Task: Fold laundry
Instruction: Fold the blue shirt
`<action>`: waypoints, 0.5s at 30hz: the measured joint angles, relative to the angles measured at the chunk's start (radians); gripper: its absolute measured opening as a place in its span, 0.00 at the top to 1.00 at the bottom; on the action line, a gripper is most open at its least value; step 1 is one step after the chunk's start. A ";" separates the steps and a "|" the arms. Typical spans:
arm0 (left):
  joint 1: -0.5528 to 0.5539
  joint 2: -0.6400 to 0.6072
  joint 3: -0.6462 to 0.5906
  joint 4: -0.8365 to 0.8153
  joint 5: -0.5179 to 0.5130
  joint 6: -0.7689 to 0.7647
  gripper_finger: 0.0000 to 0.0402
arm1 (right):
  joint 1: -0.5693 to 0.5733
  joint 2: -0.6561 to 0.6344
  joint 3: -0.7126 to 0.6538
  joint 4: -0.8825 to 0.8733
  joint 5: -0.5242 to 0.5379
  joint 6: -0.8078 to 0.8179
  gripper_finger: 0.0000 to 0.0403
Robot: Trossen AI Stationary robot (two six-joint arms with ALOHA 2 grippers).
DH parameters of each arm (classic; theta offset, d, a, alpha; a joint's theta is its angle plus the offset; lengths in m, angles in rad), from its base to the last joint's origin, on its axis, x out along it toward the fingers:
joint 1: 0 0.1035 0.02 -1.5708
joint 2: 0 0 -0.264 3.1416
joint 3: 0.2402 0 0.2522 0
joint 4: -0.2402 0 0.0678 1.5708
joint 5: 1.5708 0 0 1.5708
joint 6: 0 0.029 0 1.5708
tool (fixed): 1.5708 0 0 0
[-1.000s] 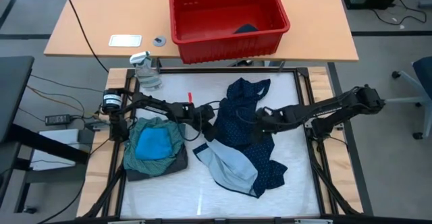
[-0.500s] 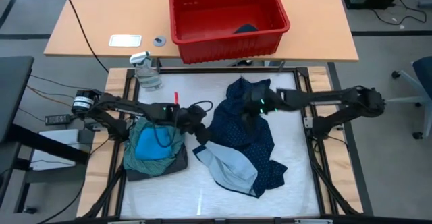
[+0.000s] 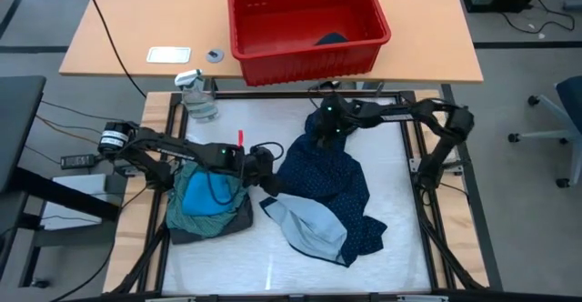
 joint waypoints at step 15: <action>-0.141 -0.077 0.051 -0.169 -0.308 0.039 1.00 | 0.040 -0.266 0.209 -0.511 0.017 -0.049 0.98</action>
